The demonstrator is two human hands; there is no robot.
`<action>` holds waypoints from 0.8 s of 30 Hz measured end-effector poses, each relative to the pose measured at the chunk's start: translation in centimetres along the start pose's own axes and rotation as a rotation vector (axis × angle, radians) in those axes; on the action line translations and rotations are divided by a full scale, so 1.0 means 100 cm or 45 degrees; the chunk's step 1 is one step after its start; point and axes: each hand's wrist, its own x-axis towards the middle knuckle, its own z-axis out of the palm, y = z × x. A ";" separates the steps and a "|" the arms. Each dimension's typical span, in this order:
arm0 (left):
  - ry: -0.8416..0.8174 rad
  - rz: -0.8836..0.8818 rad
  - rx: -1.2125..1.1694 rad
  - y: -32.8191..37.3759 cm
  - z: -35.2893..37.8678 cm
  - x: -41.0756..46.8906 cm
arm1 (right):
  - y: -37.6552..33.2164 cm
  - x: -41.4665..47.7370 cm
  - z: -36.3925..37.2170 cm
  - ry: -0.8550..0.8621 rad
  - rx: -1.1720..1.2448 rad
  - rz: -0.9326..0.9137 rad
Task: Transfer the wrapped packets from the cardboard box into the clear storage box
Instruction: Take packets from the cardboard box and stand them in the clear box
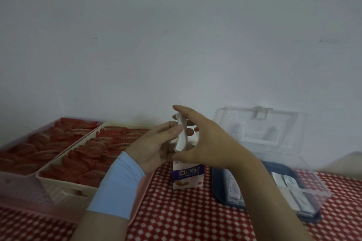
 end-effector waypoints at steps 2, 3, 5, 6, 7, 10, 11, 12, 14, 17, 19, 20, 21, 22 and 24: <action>-0.021 0.017 -0.036 -0.001 0.005 0.000 | -0.001 0.000 0.002 -0.032 0.030 0.006; -0.029 0.029 -0.059 -0.002 0.006 0.001 | -0.001 0.000 0.002 -0.055 0.025 0.008; -0.042 0.041 -0.089 -0.004 0.008 0.001 | -0.003 -0.002 0.002 -0.097 0.056 0.022; -0.063 0.048 -0.080 -0.004 0.008 0.000 | -0.003 -0.003 0.000 -0.105 0.128 0.042; -0.088 0.063 -0.050 -0.004 0.006 0.001 | -0.003 -0.004 -0.003 -0.097 0.230 0.073; -0.097 0.064 0.002 -0.005 0.003 0.000 | 0.002 -0.006 -0.016 0.025 0.524 0.156; -0.089 0.064 0.004 -0.007 0.002 0.000 | 0.004 -0.007 -0.019 0.067 0.554 0.176; -0.098 0.064 0.019 -0.007 0.002 0.000 | 0.006 -0.008 -0.022 0.095 0.540 0.190; -0.143 0.065 0.074 -0.008 0.005 -0.001 | 0.007 -0.012 -0.025 0.089 0.506 0.207; -0.157 0.026 0.142 -0.008 0.013 -0.003 | 0.009 -0.021 -0.034 0.025 0.501 0.237; -0.143 -0.012 0.198 -0.007 0.021 -0.003 | 0.010 -0.027 -0.044 0.008 0.439 0.248; -0.118 -0.011 0.270 -0.005 0.025 -0.003 | 0.010 -0.029 -0.049 0.011 0.390 0.252; -0.068 0.020 0.426 -0.003 0.028 -0.002 | 0.010 -0.031 -0.054 0.021 0.330 0.262; 0.004 0.068 0.655 -0.002 0.031 0.000 | 0.010 -0.033 -0.059 0.036 0.269 0.273; 0.112 0.163 1.038 0.000 0.039 0.000 | 0.009 -0.036 -0.068 0.056 0.183 0.292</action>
